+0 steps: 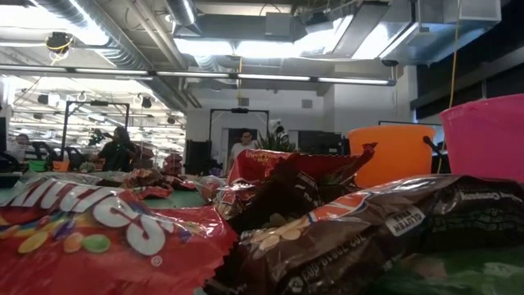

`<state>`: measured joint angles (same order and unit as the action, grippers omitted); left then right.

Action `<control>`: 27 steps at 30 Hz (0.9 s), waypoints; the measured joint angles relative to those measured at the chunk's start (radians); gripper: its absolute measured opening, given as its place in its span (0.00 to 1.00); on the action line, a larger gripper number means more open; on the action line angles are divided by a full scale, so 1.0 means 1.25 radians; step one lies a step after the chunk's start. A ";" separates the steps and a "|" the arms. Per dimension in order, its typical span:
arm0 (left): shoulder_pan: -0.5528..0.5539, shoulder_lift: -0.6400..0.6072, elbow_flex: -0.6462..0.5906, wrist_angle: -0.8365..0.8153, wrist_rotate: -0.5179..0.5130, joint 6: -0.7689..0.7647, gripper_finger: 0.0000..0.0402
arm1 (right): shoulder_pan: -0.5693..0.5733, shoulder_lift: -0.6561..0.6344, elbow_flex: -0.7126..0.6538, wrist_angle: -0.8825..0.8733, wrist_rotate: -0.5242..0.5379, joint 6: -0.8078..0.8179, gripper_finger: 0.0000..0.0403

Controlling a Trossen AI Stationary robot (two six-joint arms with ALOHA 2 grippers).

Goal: Sort candy
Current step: Put the blue candy into the pink bucket

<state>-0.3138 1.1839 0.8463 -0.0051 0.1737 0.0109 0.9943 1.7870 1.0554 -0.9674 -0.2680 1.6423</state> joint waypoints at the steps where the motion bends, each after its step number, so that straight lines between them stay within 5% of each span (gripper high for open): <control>1: 0.000 0.000 0.000 0.000 -0.002 0.001 0.42 | 0.000 0.000 0.005 0.000 -0.005 0.000 0.26; 7: 0.000 0.000 0.000 0.002 -0.005 0.001 0.42 | 0.000 0.000 0.042 -0.004 -0.003 -0.005 0.02; 16: 0.000 0.000 0.000 0.005 -0.005 0.000 0.42 | 0.000 0.001 0.197 -0.186 0.109 -0.022 0.01; 21: 0.000 0.000 0.000 0.018 -0.006 0.000 0.42 | 0.000 -0.014 0.338 -0.372 0.287 -0.010 0.01; 27: 0.000 0.000 0.000 0.019 -0.006 -0.002 0.42 | 0.000 -0.079 0.431 -0.479 0.608 0.027 0.00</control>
<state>-0.3141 1.1835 0.8463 0.0189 0.1661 0.0080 0.9943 1.6886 1.5948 -1.5665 0.4919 1.6760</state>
